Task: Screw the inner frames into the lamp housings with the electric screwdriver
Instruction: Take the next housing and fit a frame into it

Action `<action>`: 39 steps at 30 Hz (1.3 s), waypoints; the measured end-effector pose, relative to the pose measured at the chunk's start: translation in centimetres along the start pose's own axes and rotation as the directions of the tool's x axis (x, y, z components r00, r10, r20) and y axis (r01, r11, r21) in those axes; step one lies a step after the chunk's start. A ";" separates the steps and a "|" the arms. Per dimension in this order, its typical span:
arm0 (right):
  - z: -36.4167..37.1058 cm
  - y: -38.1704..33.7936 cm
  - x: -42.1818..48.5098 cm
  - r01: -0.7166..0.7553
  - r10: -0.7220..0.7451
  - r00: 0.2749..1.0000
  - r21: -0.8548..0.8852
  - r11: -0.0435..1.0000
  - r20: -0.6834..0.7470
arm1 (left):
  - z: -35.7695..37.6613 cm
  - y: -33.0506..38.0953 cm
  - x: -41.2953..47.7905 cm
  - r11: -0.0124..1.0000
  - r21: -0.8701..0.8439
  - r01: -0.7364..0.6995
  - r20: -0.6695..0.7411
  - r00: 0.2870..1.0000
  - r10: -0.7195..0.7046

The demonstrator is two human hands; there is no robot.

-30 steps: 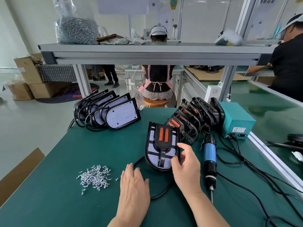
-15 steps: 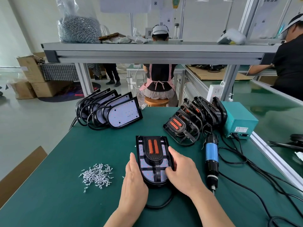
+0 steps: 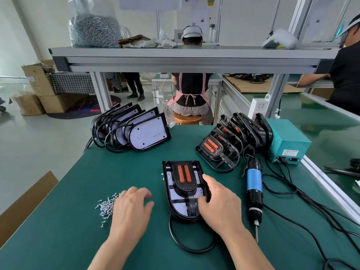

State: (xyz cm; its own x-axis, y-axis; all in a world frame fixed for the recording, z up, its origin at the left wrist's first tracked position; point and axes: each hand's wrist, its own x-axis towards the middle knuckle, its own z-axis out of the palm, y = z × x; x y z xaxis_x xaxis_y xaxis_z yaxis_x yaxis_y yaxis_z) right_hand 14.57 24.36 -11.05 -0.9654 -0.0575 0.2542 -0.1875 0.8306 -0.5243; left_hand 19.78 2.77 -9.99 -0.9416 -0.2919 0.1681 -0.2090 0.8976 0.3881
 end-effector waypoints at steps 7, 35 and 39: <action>-0.1 -0.2 0.0 -0.018 0.016 0.998 0.038 0.999 0.062 | 0.1 0.3 -0.1 0.999 -0.026 -0.041 0.079 0.996 0.043; -5.5 7.8 5.9 -0.504 0.504 0.863 -0.063 0.862 -0.001 | -0.5 8.5 2.3 0.494 -0.867 -0.068 0.001 0.990 0.138; -5.8 8.8 5.0 -0.587 0.613 0.788 0.374 0.718 0.059 | -0.9 8.2 2.1 0.422 -0.906 -0.034 0.016 0.993 0.114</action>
State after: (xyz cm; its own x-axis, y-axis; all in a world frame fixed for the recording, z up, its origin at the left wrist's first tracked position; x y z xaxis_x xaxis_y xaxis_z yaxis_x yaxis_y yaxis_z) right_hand 9.18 34.56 -9.71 -0.8863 0.4310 -0.1694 0.3643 0.4231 -0.8297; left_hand 16.35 9.20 -5.69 -0.9632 -0.1827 0.1970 0.1833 0.0893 0.9790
